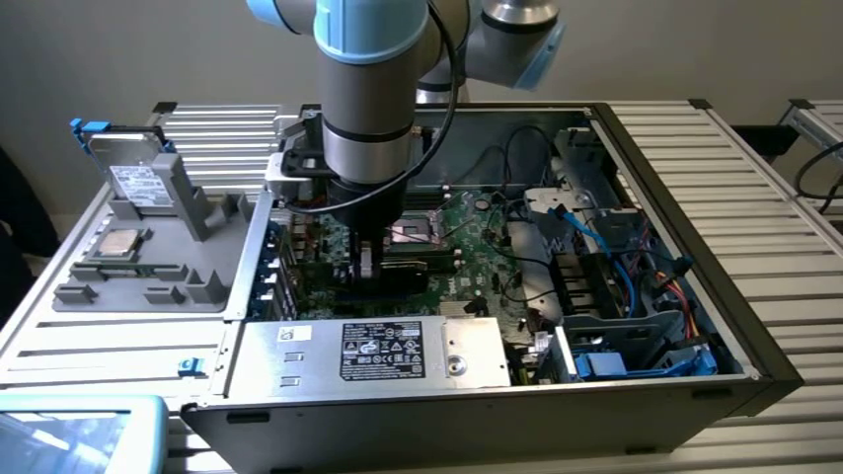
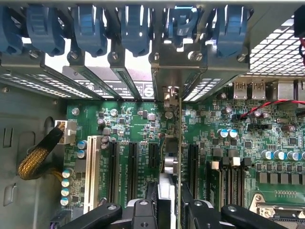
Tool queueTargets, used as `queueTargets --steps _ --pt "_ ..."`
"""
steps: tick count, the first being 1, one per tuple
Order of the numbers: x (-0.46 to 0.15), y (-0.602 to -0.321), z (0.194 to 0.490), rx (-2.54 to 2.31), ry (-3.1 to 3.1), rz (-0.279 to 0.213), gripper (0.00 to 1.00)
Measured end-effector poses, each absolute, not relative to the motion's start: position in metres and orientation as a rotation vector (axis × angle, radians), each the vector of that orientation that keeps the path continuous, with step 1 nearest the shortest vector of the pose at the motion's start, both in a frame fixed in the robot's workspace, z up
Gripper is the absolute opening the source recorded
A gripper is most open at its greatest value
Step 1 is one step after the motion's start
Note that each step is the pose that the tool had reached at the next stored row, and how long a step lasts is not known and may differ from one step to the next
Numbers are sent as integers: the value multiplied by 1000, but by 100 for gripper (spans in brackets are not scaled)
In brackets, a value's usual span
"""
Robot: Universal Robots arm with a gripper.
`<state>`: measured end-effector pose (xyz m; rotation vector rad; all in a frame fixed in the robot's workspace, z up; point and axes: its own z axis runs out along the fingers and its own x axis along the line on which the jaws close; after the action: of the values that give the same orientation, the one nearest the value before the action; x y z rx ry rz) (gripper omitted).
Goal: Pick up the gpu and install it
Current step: 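Insert the gpu into the slot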
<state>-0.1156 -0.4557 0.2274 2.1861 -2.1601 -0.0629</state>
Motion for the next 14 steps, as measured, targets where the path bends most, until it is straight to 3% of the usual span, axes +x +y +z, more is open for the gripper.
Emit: queueTargets --steps 14 --pt "-117 -455 227 2183 -2164 -64 29"
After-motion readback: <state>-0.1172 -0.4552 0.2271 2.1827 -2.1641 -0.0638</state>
